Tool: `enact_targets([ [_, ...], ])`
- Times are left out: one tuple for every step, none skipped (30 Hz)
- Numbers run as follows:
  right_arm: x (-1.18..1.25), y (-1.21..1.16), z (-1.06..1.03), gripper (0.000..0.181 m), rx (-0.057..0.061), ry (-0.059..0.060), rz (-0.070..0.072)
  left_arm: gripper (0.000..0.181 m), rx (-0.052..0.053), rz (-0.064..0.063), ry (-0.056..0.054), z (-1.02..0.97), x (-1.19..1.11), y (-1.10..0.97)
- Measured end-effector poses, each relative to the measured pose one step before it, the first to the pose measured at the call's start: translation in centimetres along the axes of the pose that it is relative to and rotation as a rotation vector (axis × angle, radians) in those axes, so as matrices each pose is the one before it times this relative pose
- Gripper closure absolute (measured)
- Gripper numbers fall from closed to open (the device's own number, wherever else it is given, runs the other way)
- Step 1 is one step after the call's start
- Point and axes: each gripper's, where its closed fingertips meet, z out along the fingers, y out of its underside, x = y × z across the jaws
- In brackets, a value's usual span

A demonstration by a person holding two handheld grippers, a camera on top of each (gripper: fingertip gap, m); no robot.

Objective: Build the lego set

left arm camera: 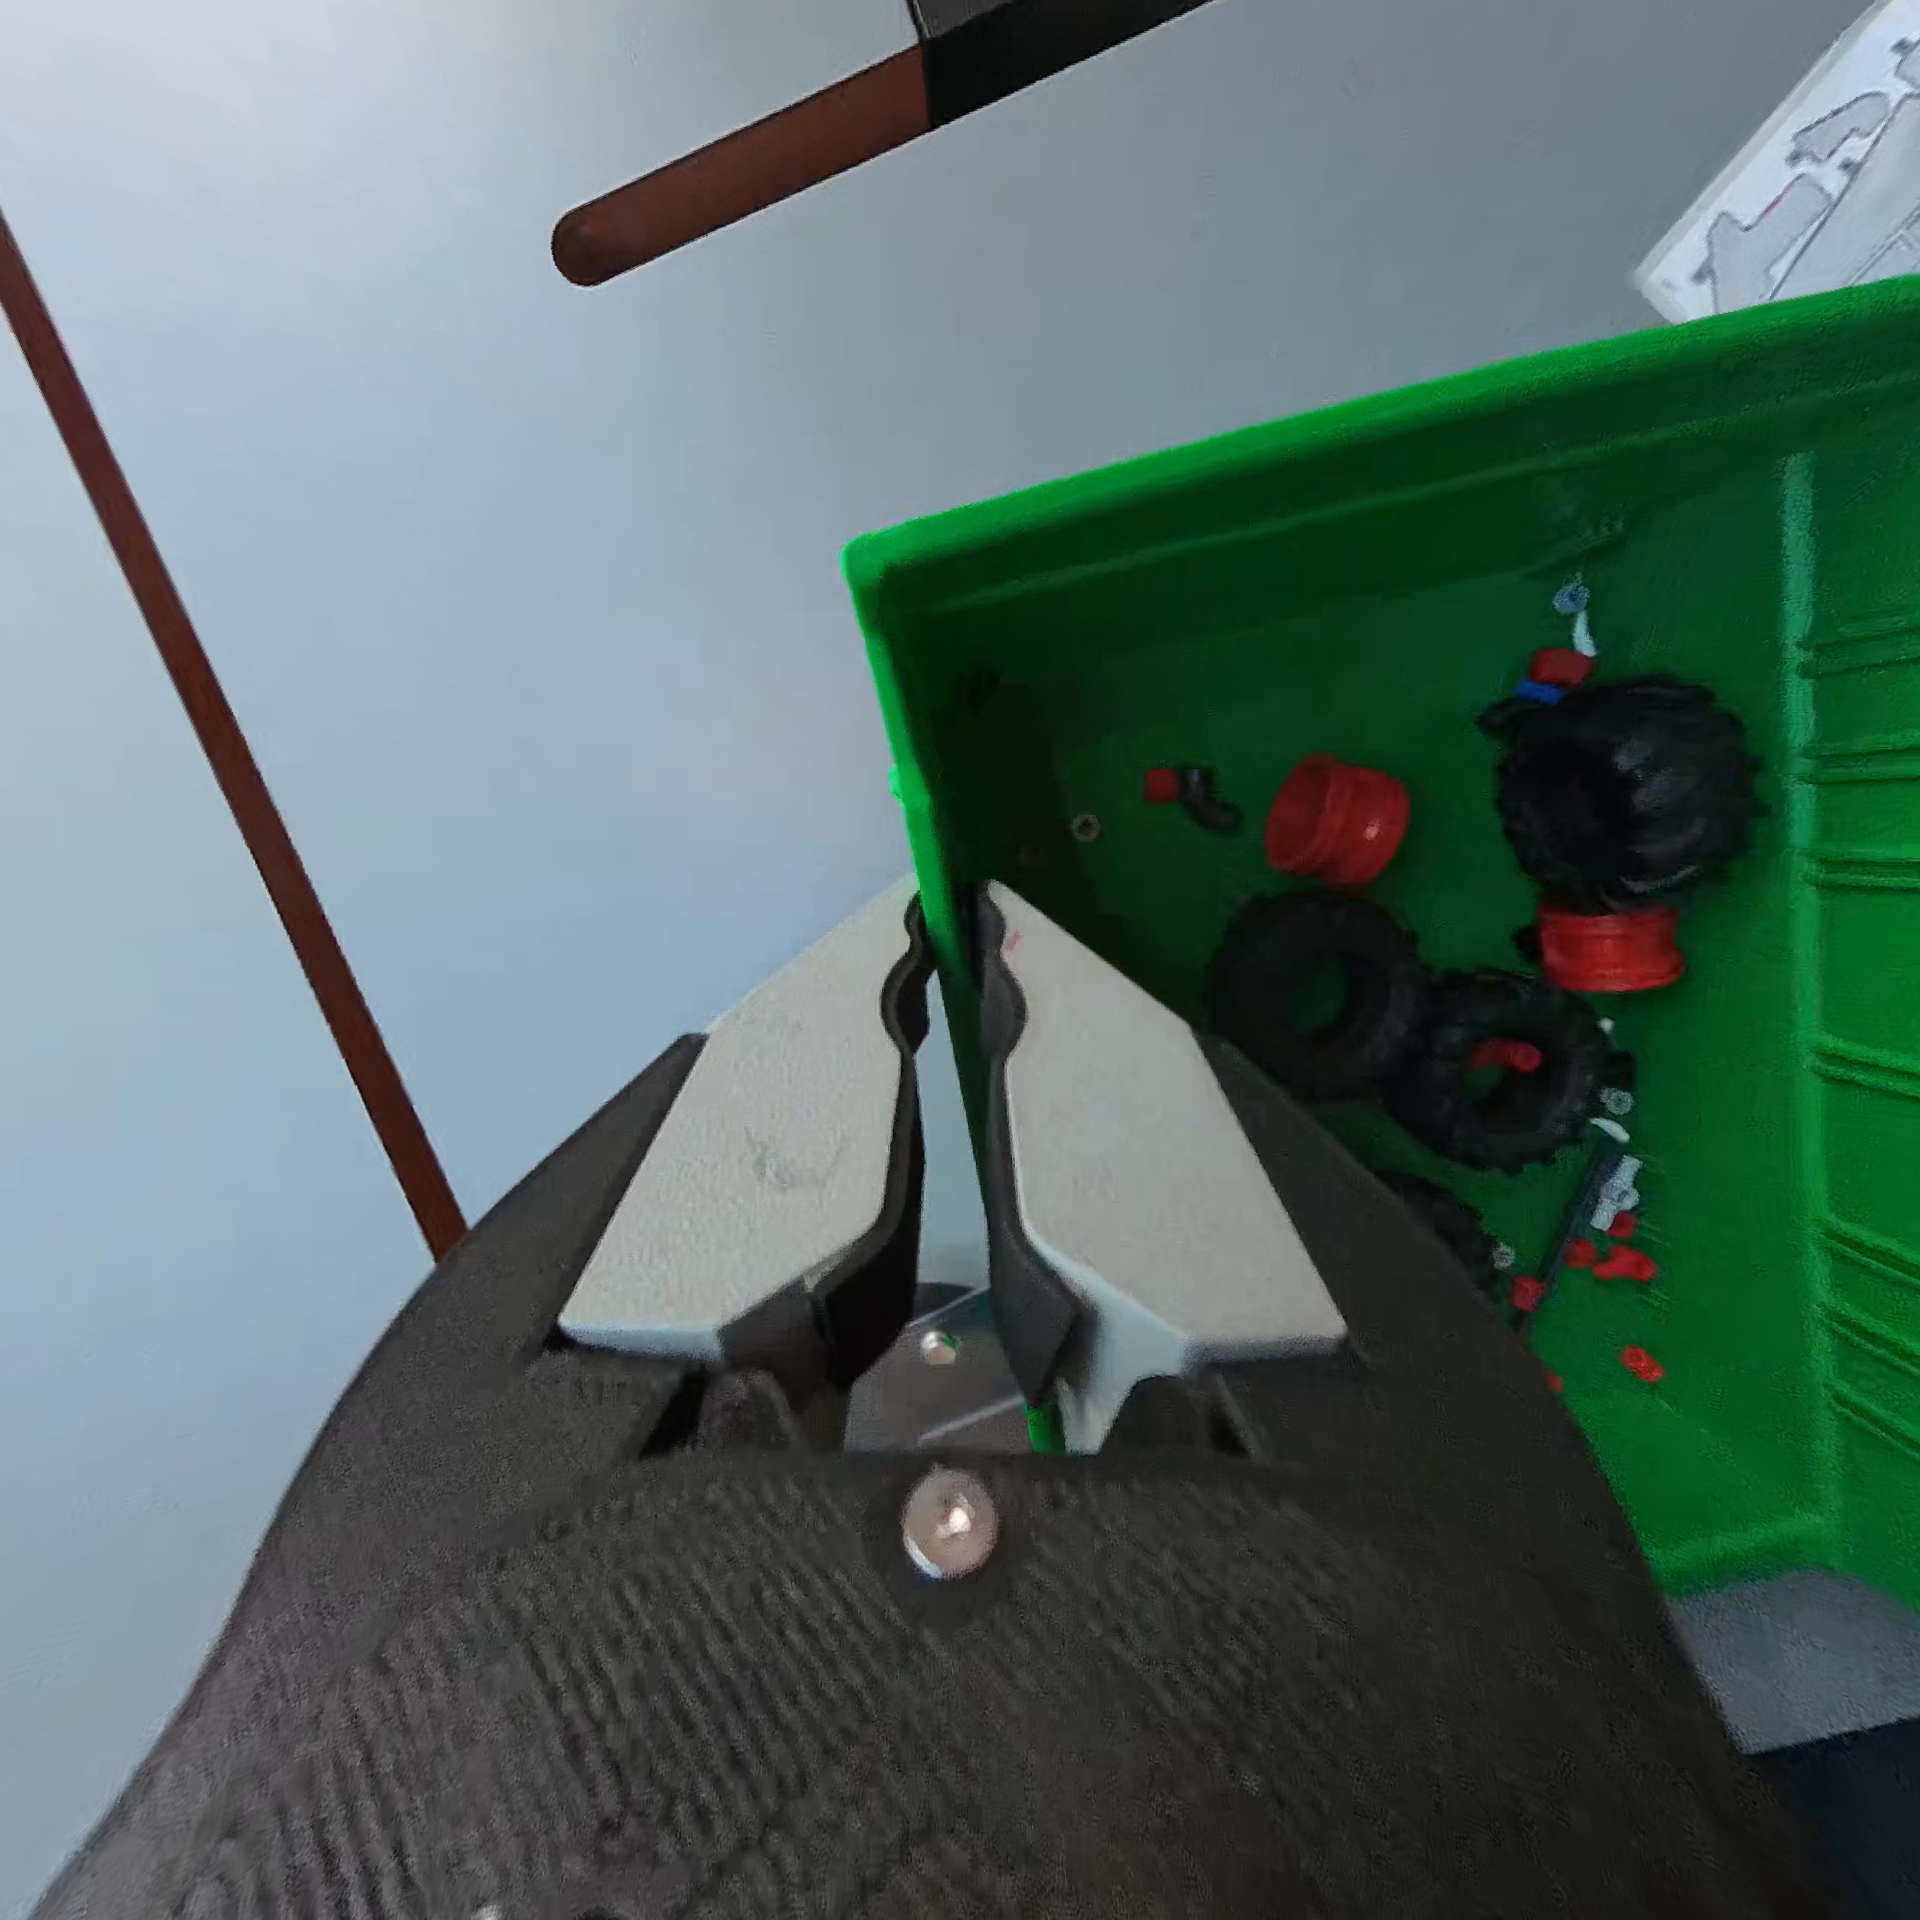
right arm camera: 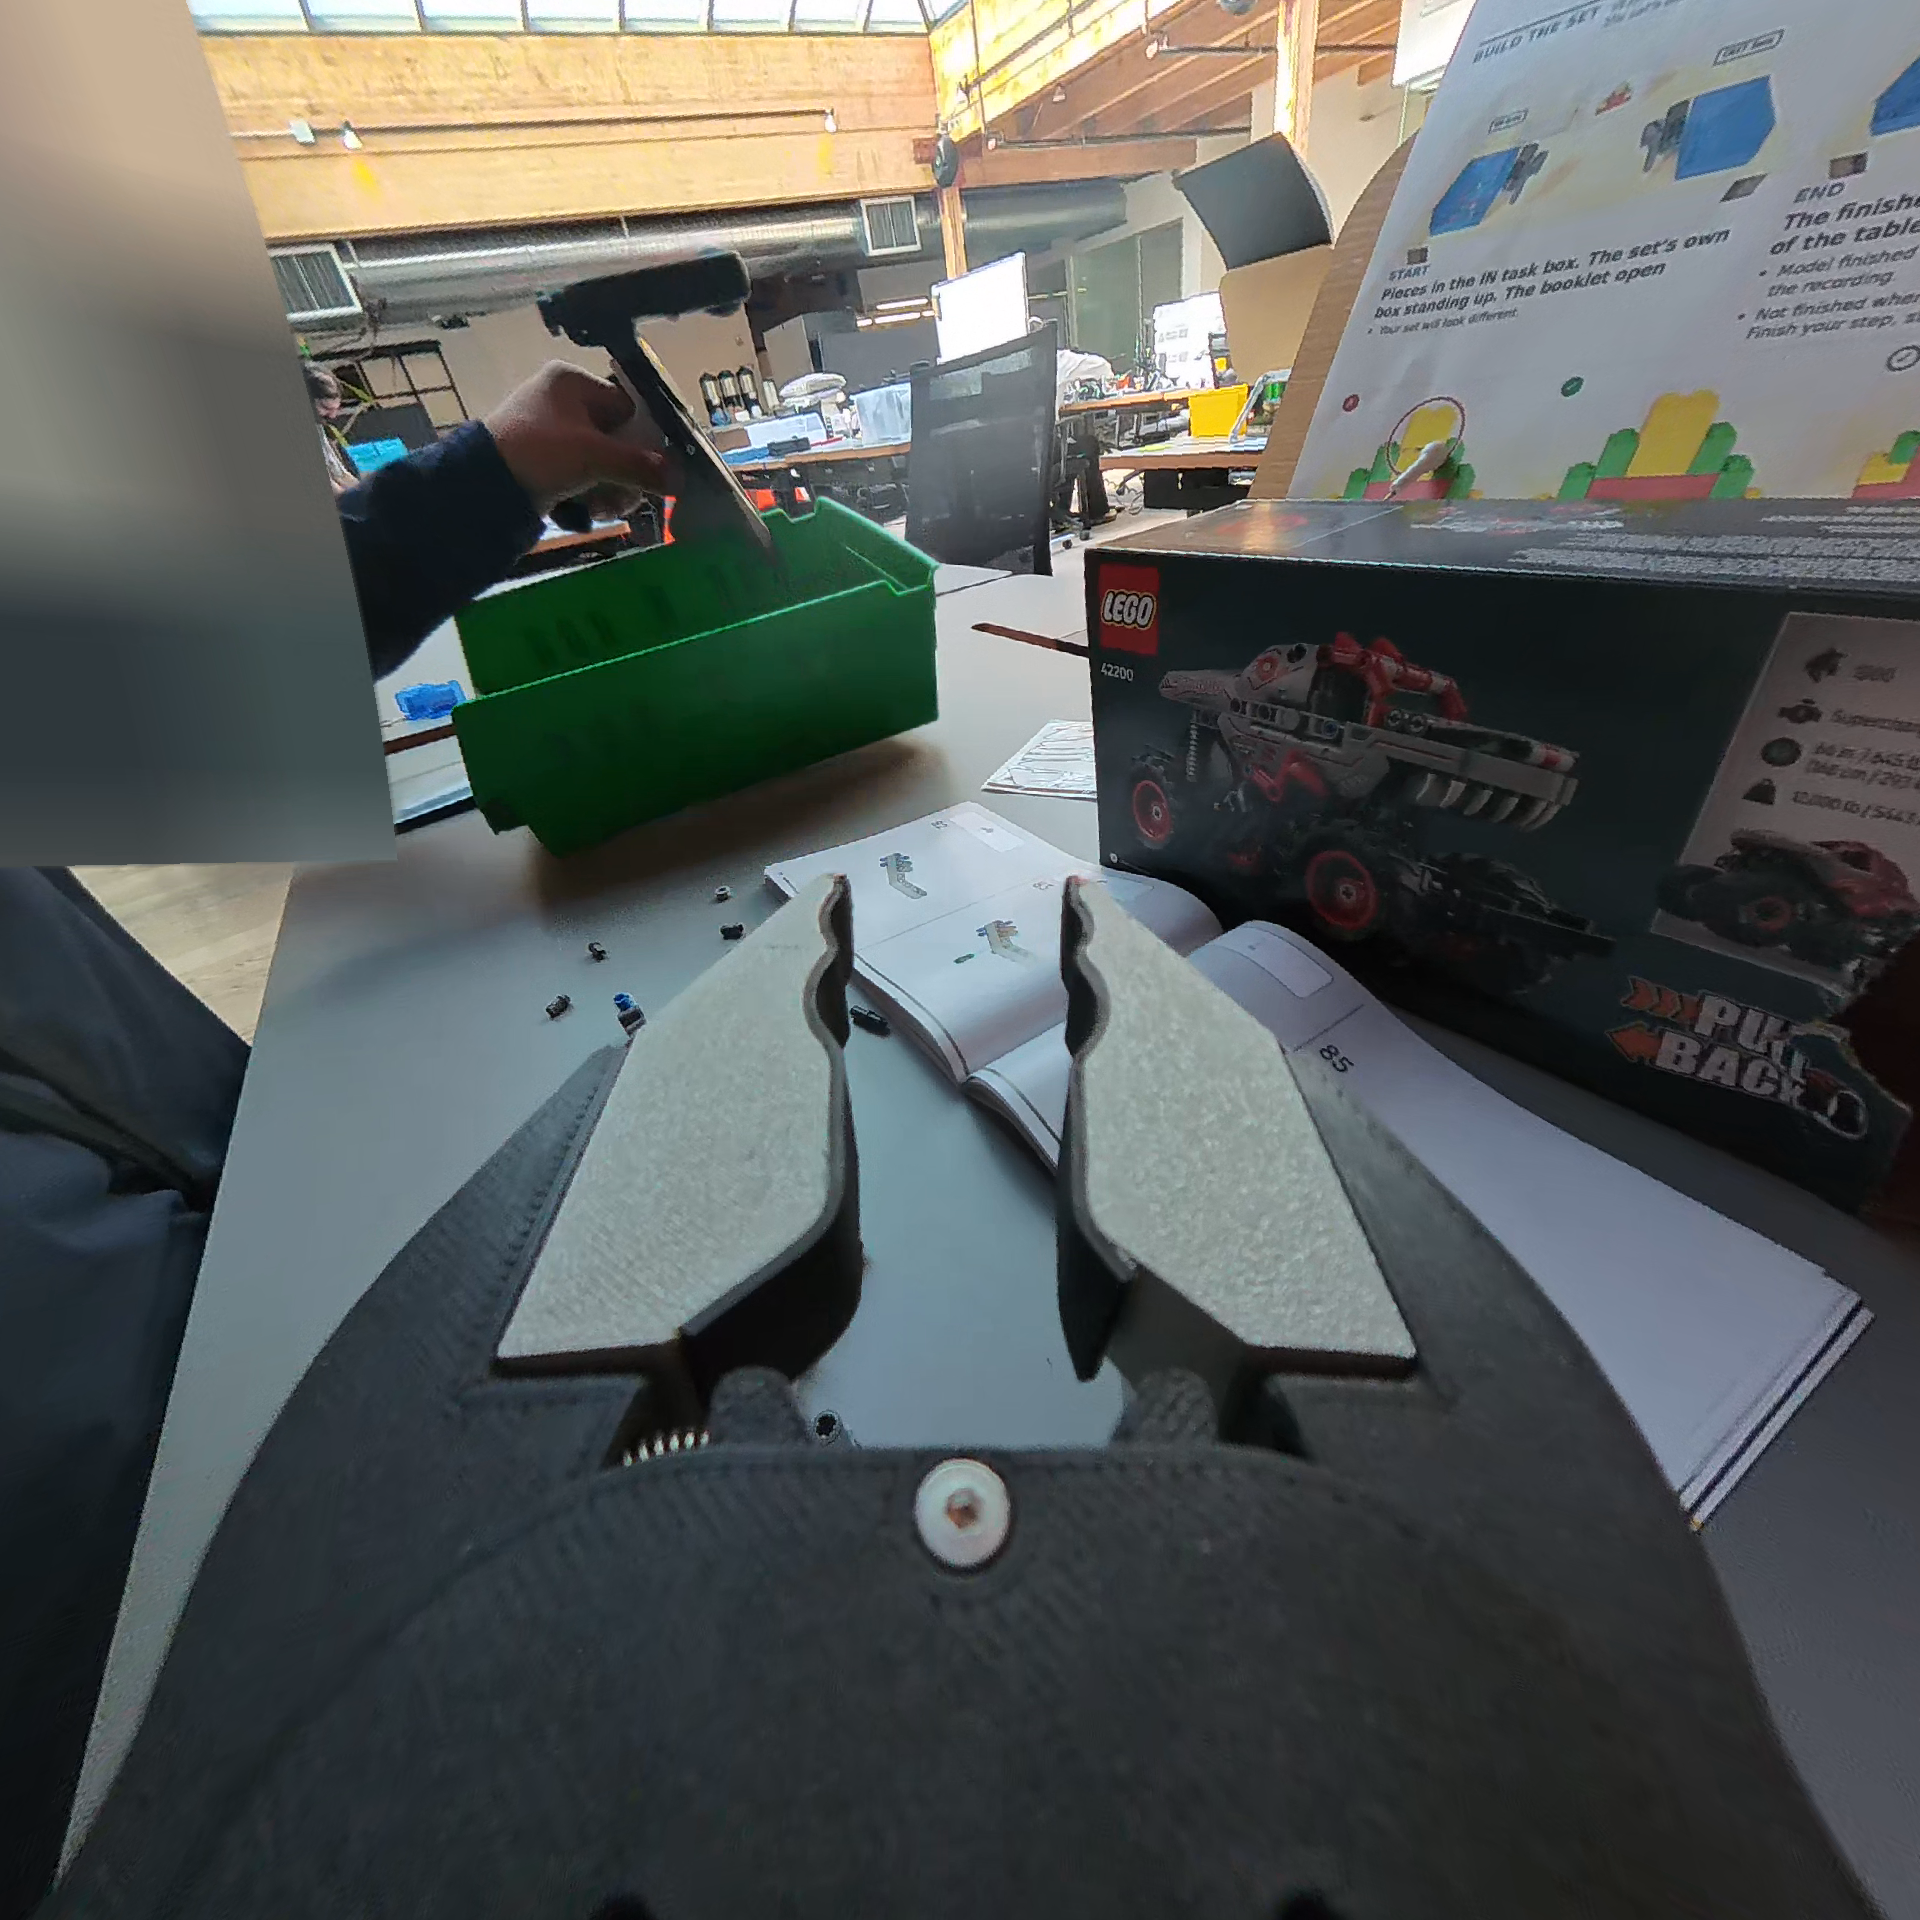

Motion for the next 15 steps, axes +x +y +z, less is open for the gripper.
enact_targets([
  [0.065, 0.0, 0.0, 0.145, 0.0014, 0.0004, 0.0024, 0.18, 0.0032, -0.0065, 0.0188, 0.486, 0.069, -0.136],
  [0.1, 0.045, 0.02, 0.145, -0.0009, 0.0009, 0.0037, 0.18, 0.0091, -0.0018, 0.0168, 0.443, 0.135, -0.203],
  [0.13, 0.12, 0.044, 0.145, -0.0036, 0.0025, 0.0042, 0.18, -0.0007, 0.0033, 0.0031, 0.454, 0.054, -0.027],
  [0.157, 0.167, 0.051, 0.145, -0.0057, 0.0038, 0.0043, 0.179, -0.0225, 0.0076, -0.0179, 0.418, -0.215, 0.267],
  [0.132, 0.19, 0.078, 0.145, -0.0073, 0.0035, 0.0037, 0.179, -0.0049, 0.0183, -0.0179, 0.216, -0.162, 0.058],
  [0.126, 0.168, 0.057, 0.145, -0.0068, 0.004, 0.0014, 0.177, 0.0163, 0.0122, -0.0109, -0.085, -0.034, -0.143],
  [0.106, 0.139, 0.052, 0.145, -0.0061, 0.0057, -0.0015, 0.175, 0.0184, 0.0003, -0.0151, -0.408, -0.092, -0.155],
  [0.117, 0.114, 0.012, 0.145, -0.0054, 0.0075, -0.0033, 0.166, 0.0194, 0.0076, -0.0194, -0.743, -0.006, -0.154],
  [0.117, 0.069, -0.027, 0.146, -0.003, 0.0091, -0.0036, 0.157, 0.0216, 0.0199, -0.0092, -0.898, 0.371, -0.126],
  [0.114, 0.001, -0.042, 0.146, 0.0004, 0.0084, -0.0027, 0.147, 0.015, 0.0278, 0.0019, -0.826, 0.767, -0.028],
  [0.105, -0.055, -0.051, 0.146, 0.0027, 0.006, -0.0015, 0.138, -0.0012, 0.0323, -0.0031, -0.513, 0.817, 0.172],
  [0.109, -0.064, -0.034, 0.146, 0.003, 0.0049, -0.0004, 0.128, -0.0201, 0.0391, -0.011, -0.054, 0.728, 0.389],
  [0.114, -0.058, -0.014, 0.146, 0.0022, 0.0039, 0.0004, 0.121, -0.0263, 0.0405, -0.0258, 0.253, 0.465, 0.391],
  [0.094, -0.044, 0.009, 0.146, 0.0009, 0.0024, 0.0008, 0.121, -0.0212, 0.033, -0.051, 0.187, 0.109, 0.26],
  [0.08, 0.004, 0.031, 0.146, -0.0004, 0.0016, 0.0012, 0.134, -0.0103, 0.0338, -0.0841, -0.165, -0.393, 0.149],
])
